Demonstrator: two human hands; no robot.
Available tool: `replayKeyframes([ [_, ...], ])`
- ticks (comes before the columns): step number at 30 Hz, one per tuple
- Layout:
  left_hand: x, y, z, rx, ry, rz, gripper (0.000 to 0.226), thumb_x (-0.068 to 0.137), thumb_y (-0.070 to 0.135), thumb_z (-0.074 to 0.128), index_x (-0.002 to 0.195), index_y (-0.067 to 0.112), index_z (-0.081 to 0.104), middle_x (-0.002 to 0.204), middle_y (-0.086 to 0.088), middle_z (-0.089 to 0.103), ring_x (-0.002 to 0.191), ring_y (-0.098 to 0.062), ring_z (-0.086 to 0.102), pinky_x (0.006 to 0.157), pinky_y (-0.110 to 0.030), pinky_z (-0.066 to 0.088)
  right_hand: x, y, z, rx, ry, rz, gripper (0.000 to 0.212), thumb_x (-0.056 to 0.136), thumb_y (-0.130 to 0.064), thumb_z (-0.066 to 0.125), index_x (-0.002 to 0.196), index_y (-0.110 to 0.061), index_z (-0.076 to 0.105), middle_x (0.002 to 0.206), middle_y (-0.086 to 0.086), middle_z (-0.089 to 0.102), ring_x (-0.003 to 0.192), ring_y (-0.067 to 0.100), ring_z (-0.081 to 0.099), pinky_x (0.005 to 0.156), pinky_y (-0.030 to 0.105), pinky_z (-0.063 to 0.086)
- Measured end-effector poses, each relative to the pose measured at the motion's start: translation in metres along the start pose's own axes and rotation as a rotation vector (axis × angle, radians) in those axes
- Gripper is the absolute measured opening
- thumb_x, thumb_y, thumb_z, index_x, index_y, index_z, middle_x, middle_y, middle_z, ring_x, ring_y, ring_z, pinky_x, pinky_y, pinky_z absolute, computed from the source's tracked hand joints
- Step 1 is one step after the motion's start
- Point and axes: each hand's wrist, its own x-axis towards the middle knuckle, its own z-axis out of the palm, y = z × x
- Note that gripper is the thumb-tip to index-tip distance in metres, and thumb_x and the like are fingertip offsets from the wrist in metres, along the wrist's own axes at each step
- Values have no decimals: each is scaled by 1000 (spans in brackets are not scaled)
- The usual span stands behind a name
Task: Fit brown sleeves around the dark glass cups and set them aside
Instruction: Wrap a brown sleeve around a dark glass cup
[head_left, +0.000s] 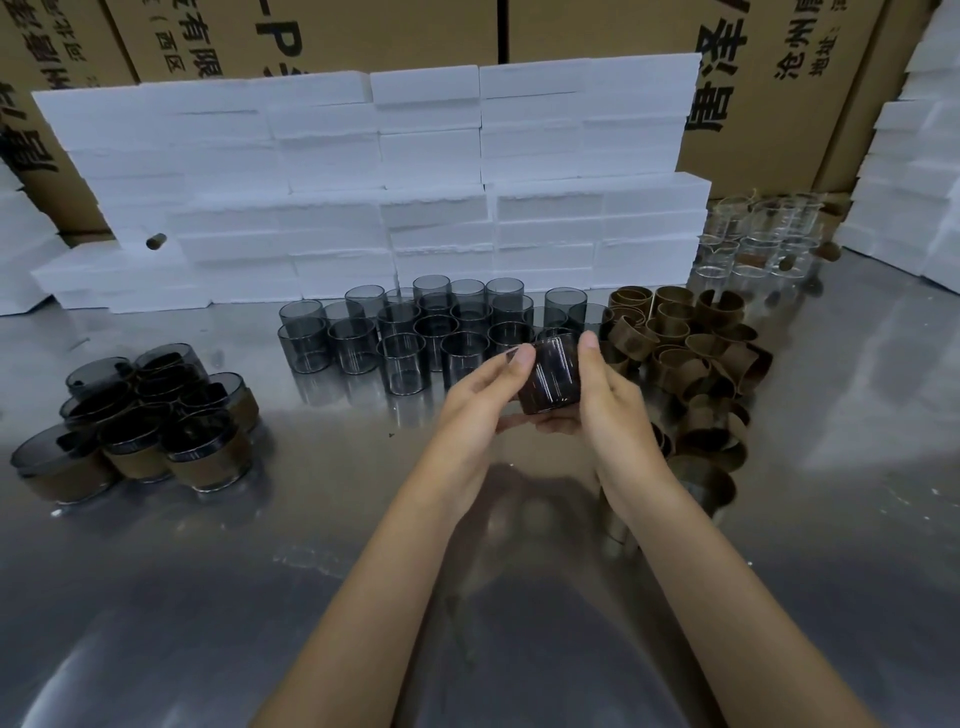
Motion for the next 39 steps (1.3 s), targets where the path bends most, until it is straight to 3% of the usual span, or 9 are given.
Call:
replayKeyframes([
  [4, 4, 4, -5, -154, 19, 34, 41, 97, 9, 56, 138, 11, 58, 134, -10, 68, 118, -21, 64, 94, -31, 51, 4, 0, -2, 232, -92, 61, 39, 105, -42, 49, 128, -17, 69, 119, 5, 75, 113, 18, 71, 94, 34, 59],
  [10, 1, 4, -9, -68, -42, 132, 53, 92, -16, 52, 133, 18, 55, 132, -3, 70, 115, -14, 66, 90, -26, 46, 8, -1, -8, 494, -236, 221, 38, 101, -39, 56, 112, -5, 70, 109, 13, 78, 105, 23, 75, 89, 31, 61],
  [17, -2, 6, -4, 13, -6, 155, 53, 90, -6, 68, 136, 8, 47, 134, -10, 67, 103, -3, 70, 81, -16, 53, 7, -1, -7, 525, -251, 220, 34, 99, -33, 61, 88, -12, 84, 110, 16, 77, 107, 22, 74, 84, 26, 60],
  [24, 1, 5, -4, -70, 112, 204, 48, 75, 21, 79, 114, 11, 53, 109, -9, 73, 99, -13, 69, 87, -25, 54, 4, 0, -5, 383, -322, 110, 31, 103, -27, 57, 126, -10, 70, 122, 12, 74, 116, 22, 70, 99, 29, 56],
  [27, 2, 4, -6, -158, 162, 178, 42, 74, 27, 78, 106, 13, 54, 114, -14, 76, 98, -17, 69, 88, -31, 54, 3, 0, -3, 358, -337, 120, 33, 103, -26, 58, 128, -8, 68, 122, 11, 74, 118, 23, 69, 100, 28, 55],
  [30, 4, 2, -10, -194, 204, 151, 14, 91, 22, 71, 99, 15, 62, 107, -9, 77, 93, -16, 69, 76, -22, 55, 1, 0, -3, 380, -355, 136, 28, 104, -26, 57, 123, -14, 73, 122, 10, 74, 117, 22, 70, 96, 27, 57],
  [32, 4, 2, -11, -191, 219, 127, 7, 99, 13, 62, 103, 13, 67, 109, -9, 75, 96, -17, 70, 76, -20, 56, 2, 1, -3, 400, -330, 151, 27, 104, -29, 56, 117, -14, 75, 119, 11, 75, 114, 21, 71, 92, 28, 58],
  [36, 5, 3, -7, -193, 181, 108, 27, 104, 1, 50, 114, 14, 72, 113, -5, 77, 106, -15, 72, 83, -19, 56, 7, 2, -2, 505, -220, 187, 31, 108, -27, 48, 112, -4, 68, 108, 17, 77, 106, 24, 74, 84, 29, 61],
  [39, 5, 6, -3, -105, 132, 83, 39, 103, -2, 48, 133, 16, 64, 128, -8, 72, 123, -18, 66, 100, -23, 51, 9, 2, -2, 568, -141, 226, 34, 110, -25, 42, 112, -1, 65, 104, 19, 77, 101, 27, 76, 81, 31, 63],
])
